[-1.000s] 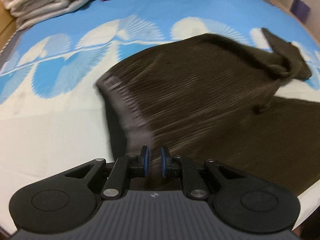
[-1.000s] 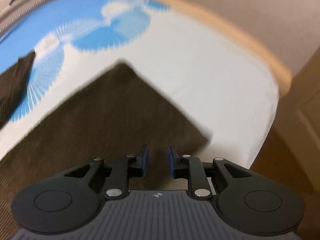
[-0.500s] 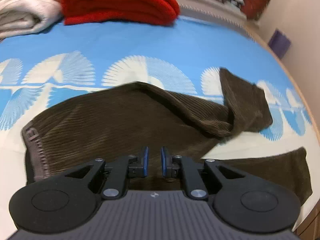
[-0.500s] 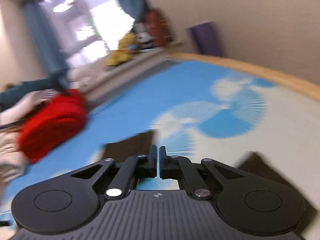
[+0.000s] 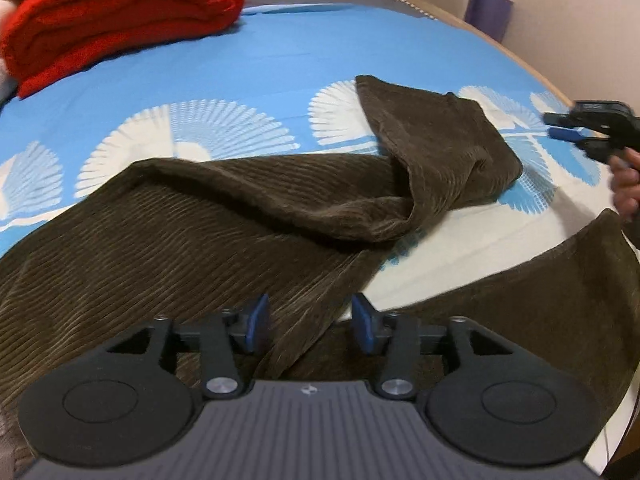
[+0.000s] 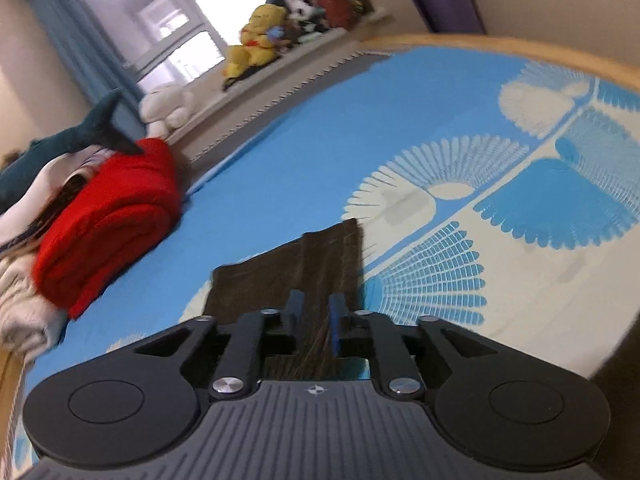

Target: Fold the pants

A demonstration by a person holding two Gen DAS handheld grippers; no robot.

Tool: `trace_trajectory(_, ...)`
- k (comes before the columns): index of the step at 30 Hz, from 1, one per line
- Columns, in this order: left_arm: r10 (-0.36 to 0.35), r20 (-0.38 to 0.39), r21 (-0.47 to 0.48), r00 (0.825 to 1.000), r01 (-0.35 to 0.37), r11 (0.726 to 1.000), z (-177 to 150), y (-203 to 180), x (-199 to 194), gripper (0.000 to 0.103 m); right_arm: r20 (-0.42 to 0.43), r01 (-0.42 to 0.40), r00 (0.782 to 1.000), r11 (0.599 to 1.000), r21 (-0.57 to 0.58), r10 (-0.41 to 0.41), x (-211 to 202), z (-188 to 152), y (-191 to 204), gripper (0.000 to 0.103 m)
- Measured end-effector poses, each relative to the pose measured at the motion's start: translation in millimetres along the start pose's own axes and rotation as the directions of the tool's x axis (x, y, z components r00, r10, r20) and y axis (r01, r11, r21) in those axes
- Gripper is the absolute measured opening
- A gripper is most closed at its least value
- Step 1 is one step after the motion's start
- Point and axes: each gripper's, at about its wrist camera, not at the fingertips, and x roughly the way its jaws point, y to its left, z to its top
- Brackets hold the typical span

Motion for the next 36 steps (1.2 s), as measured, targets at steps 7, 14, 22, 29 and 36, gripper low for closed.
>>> trace_trajectory(7,0.010,-0.064,0.083,0.998,-0.005,0.997,3.6,-11.6,28.6,0.058,-0.043,0.036,0.999,0.997,0.063,-0.034,68.5,-1.0,-14.6,0.030)
trace_trajectory(14,0.042,-0.116,0.110,0.992,-0.029,0.994,2.9,-13.1,49.2,0.029,-0.078,0.024,0.997,0.998,0.051,-0.020,105.0,1.0,-4.3,0.037)
trace_trajectory(22,0.058,-0.107,0.074,0.993,-0.050,0.996,10.0,1.1,44.1,0.011,-0.089,0.085,0.993,0.996,0.039,-0.082,124.8,-2.3,0.4,0.027)
trace_trajectory(29,0.088,-0.062,0.033,0.994,-0.086,0.996,18.5,12.4,23.0,0.009,-0.100,0.089,0.991,0.996,0.016,-0.087,129.2,-2.7,6.9,0.009)
trace_trajectory(36,0.094,-0.042,0.012,0.995,-0.093,0.996,21.5,23.6,12.0,0.009,0.172,0.077,0.980,0.987,0.143,-0.102,64.2,28.8,19.9,0.007)
